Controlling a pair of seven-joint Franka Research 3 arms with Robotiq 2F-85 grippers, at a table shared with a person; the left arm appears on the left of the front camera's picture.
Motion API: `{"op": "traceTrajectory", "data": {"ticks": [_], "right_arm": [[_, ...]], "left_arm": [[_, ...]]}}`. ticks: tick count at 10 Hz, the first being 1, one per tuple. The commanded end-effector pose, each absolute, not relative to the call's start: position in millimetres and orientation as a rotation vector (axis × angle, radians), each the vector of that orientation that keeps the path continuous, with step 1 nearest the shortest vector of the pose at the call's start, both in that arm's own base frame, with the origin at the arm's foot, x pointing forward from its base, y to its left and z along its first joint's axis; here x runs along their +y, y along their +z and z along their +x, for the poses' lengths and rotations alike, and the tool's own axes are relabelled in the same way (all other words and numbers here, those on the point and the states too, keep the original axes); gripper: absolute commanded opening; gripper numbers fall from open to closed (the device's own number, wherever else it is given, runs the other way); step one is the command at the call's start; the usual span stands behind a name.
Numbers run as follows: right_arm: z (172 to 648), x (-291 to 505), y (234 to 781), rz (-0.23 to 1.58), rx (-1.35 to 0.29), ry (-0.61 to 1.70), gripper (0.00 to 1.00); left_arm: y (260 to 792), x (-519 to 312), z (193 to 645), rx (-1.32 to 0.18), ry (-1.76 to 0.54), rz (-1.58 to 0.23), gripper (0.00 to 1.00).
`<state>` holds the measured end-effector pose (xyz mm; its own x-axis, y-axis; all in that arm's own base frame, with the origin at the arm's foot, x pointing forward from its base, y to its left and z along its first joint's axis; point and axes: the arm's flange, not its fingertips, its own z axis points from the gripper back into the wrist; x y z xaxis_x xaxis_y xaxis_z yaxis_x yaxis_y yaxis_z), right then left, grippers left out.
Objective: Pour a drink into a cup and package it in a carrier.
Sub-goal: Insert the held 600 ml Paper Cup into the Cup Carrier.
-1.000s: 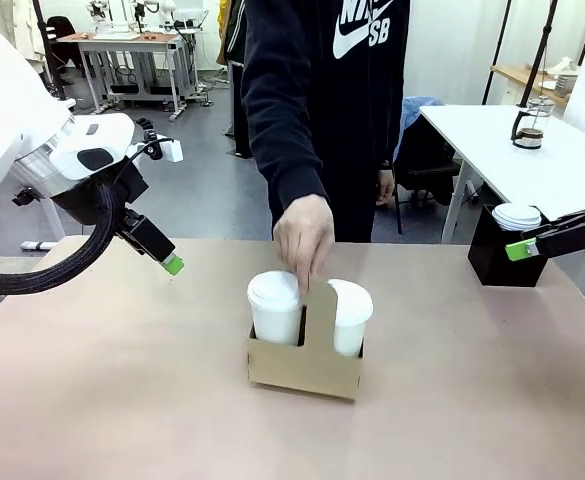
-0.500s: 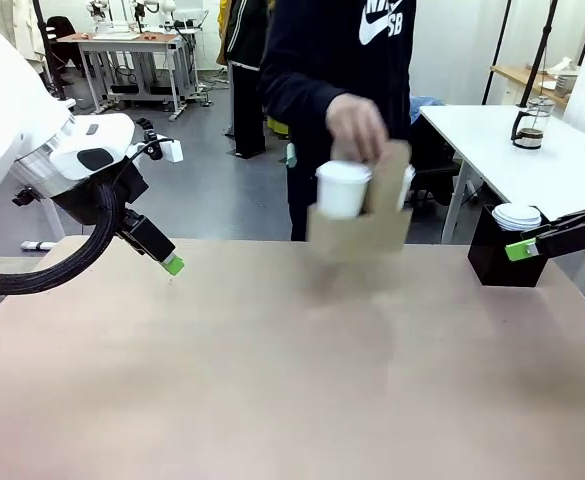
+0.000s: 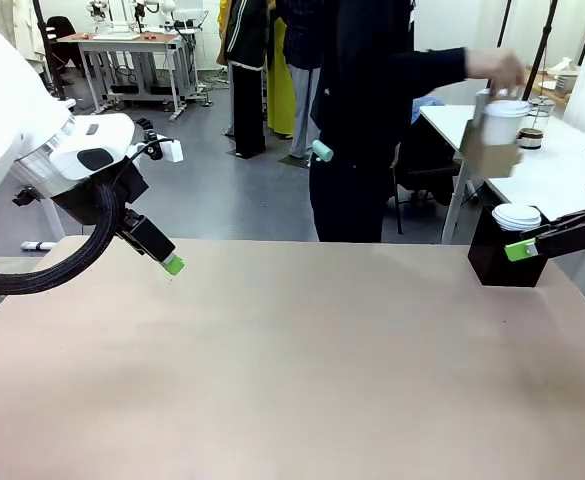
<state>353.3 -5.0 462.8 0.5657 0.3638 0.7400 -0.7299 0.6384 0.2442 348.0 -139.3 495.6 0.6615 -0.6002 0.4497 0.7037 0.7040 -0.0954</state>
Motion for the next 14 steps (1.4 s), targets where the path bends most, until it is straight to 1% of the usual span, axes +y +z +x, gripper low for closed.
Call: {"op": "traceTrajectory", "data": {"ticks": [1,14], "right_arm": [[350.7,-4.8,463.3,0.567,-0.683,0.665,1.0],[350.7,-4.8,463.3,0.567,-0.683,0.665,1.0]], "left_arm": [[498.1,-139.7,347.3,-0.402,-0.737,-0.275,1.0],[498.1,-139.7,347.3,-0.402,-0.737,-0.275,1.0]]}}
